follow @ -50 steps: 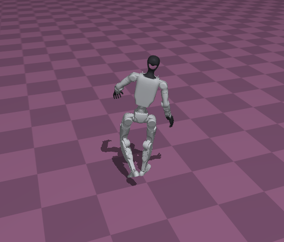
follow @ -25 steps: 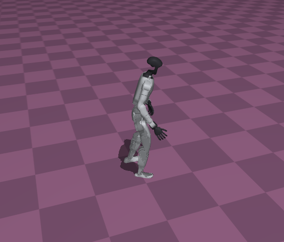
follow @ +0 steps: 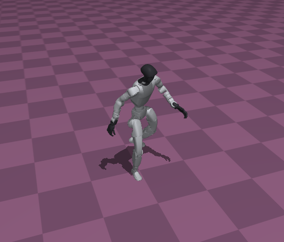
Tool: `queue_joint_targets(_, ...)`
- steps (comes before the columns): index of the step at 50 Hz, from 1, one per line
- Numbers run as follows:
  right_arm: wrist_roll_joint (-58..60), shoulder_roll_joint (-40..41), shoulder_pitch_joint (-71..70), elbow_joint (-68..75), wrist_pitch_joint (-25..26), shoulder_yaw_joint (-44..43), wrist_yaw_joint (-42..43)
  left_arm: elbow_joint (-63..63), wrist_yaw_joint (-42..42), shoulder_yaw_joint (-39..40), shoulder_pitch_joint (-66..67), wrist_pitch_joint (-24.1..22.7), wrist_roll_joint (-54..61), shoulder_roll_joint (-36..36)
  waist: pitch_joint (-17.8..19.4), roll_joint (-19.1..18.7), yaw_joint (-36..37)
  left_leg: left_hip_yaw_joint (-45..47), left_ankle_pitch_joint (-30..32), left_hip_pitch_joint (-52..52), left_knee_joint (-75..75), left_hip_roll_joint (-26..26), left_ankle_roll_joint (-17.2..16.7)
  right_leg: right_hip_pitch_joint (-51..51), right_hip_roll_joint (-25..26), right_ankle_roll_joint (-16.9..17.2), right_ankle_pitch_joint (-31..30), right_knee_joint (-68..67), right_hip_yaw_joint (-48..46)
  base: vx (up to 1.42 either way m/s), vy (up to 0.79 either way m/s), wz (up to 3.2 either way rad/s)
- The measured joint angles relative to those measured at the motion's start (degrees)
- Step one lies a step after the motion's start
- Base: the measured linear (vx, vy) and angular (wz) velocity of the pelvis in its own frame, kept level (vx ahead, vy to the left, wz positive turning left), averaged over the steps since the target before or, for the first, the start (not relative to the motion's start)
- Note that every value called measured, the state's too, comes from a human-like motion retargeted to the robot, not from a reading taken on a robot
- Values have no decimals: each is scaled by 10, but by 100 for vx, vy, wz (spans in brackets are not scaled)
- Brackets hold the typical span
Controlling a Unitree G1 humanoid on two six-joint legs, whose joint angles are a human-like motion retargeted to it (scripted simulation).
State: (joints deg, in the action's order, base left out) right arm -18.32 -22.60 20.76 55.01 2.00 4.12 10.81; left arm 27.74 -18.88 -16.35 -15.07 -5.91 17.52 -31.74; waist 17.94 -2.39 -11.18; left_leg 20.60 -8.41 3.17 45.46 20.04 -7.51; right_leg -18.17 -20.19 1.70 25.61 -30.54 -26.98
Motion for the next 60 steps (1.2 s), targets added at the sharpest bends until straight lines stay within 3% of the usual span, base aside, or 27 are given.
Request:
queue_joint_targets(3, -2, 38, -42, 48, -3, 15, 19, -5, 29, -26, -11, 10, -85, -14, 28, 35, 17, -73, -64, 43, 8, 17, -2, 13, 16, 1, 67, -110, 35, 58, -58, -120)
queue_joint_targets(7, -7, 66, -145, 74, -26, 30, 61, 21, 48, -53, -32, 19, -217, -58, 65, 82, 37, -151, -64, 117, -80, 21, -8, 69, 73, -44, 151, -157, 64, 51, -54, -112)
queue_joint_targets(10, -9, 58, -227, 34, -49, 55, 84, 66, 31, -67, -36, 24, -228, -93, 88, 125, 75, -176, -28, 178, -124, 15, -19, 90, 109, -63, 193, -226, 97, 56, -48, -156)
queue_joint_targets(13, -1, -13, -324, -42, -68, 82, 102, 139, 9, -72, -26, 24, -248, -116, 107, 136, 130, -180, 61, 203, -202, -4, -53, 163, 163, -68, 212, -187, 132, 61, -36, -187)
queue_joint_targets(15, 9, -82, -398, -105, -77, 104, 130, 166, -18, -46, 11, 22, -211, -133, 98, 141, 182, -152, 95, 239, -209, -11, -55, 171, 182, -46, 207, -200, 166, 75, -24, -240)
queue_joint_targets(17, -1, -154, -465, -176, -91, 119, 164, 162, -31, 2, 82, 13, -201, -148, 79, 128, 248, -95, 129, 236, -251, -9, -62, 230, 214, -46, 190, -114, 218, 87, -12, -277)
queue_joint_targets(20, -15, -225, -553, -274, -115, 142, 215, 121, -49, 108, 231, -14, -160, -175, 20, 154, 368, 50, 152, 212, -343, -36, -34, 269, 211, -2, 120, -23, 320, 105, 1, -298)
queue_joint_targets(22, -13, -258, -561, -327, -127, 128, 220, 115, -42, 157, 312, -21, -160, -163, -24, 151, 445, 144, 163, 181, -417, -72, -26, 313, 205, 28, 12, 53, 368, 119, 20, -236)
queue_joint_targets(25, 0, -242, -522, -406, -131, 85, 201, 135, 3, 243, 434, -14, -169, -116, -91, 112, 505, 226, 185, 123, -489, -118, -33, 399, 212, 68, -196, 154, 413, 125, 33, -156)
queue_joint_targets(27, 0, -194, -483, -451, -128, 60, 175, 178, 28, 286, 483, 1, -150, -74, -123, 73, 507, 224, 191, 85, -493, -124, -25, 433, 222, 86, -275, 165, 400, 122, 37, -90)
queue_joint_targets(30, -1, -127, -427, -483, -116, 52, 150, 293, 38, 284, 476, 33, -98, -5, -142, 14, 498, 234, 116, 38, -445, -98, 27, 418, 179, 56, -256, 93, 251, 109, 37, -59)
queue_joint_targets(32, -5, -79, -408, -465, -99, 73, 145, 385, 70, 256, 432, 62, -73, 28, -118, 9, 473, 243, 21, 28, -346, -75, 57, 385, 93, 15, -188, 17, 125, 91, 33, -22)
queue_joint_targets(35, -15, -18, -378, -406, -67, 99, 135, 455, 148, 186, 350, 100, -136, 60, -67, 18, 414, 216, -76, 47, -166, -51, 45, 317, 6, -20, -91, -67, 63, 75, 31, 56)
queue_joint_targets(38, -51, 18, -316, -352, -59, 88, 128, 358, 147, 97, 286, 85, -248, 56, -37, 19, 342, 168, -127, 55, -114, -84, 48, 221, 6, -1, -30, -91, 108, 66, 29, 166)
queue_joint_targets(42, -128, 48, -226, -282, -79, 38, 156, 140, 28, 47, 220, 37, -214, 25, -28, -1, 247, 82, -169, 40, -122, -133, 65, 119, 25, 13, 9, -62, 129, 64, 19, 214)
queue_joint_targets(45, -158, 62, -174, -211, -76, -6, 170, 5, 1, 39, 179, 5, -141, -6, -29, -17, 176, 14, -168, 0, -155, -161, 50, 84, 39, 14, -19, -4, 117, 65, 9, 221)
queue_joint_targets(49, -178, 74, -129, -99, -67, -65, 146, -101, 55, 9, 110, -6, -119, -78, -32, -10, 80, -85, -157, -77, -216, -210, 46, 79, 58, 68, -171, 127, 152, 67, -1, 235)
queue_joint_targets(53, -223, 74, -117, 25, -62, -101, 122, -108, 78, -60, -8, -12, -151, -142, -27, 20, -1, -172, -156, -163, -262, -247, 43, 90, 60, 125, -306, 274, 206, 67, -17, 198)
queue_joint_targets(56, -262, 70, -118, 96, -51, -114, 116, -67, 85, -118, -123, -7, -182, -171, -20, 26, -31, -199, -175, -209, -272, -221, 12, 72, 94, 133, -323, 336, 120, 61, -45, 93)
queue_joint_targets(58, -263, 62, -124, 132, -47, -127, 112, -37, 93, -151, -205, -4, -185, -176, -21, 29, -34, -197, -184, -211, -265, -205, -13, 16, 109, 133, -283, 312, 23, 50, -51, 38)
queue_joint_targets(60, -263, 55, -116, 149, -41, -133, 108, -20, 82, -180, -279, 2, -205, -171, -30, 25, -60, -225, -188, -207, -247, -224, -2, 31, 82, 133, -242, 355, -84, 69, 2, 130)
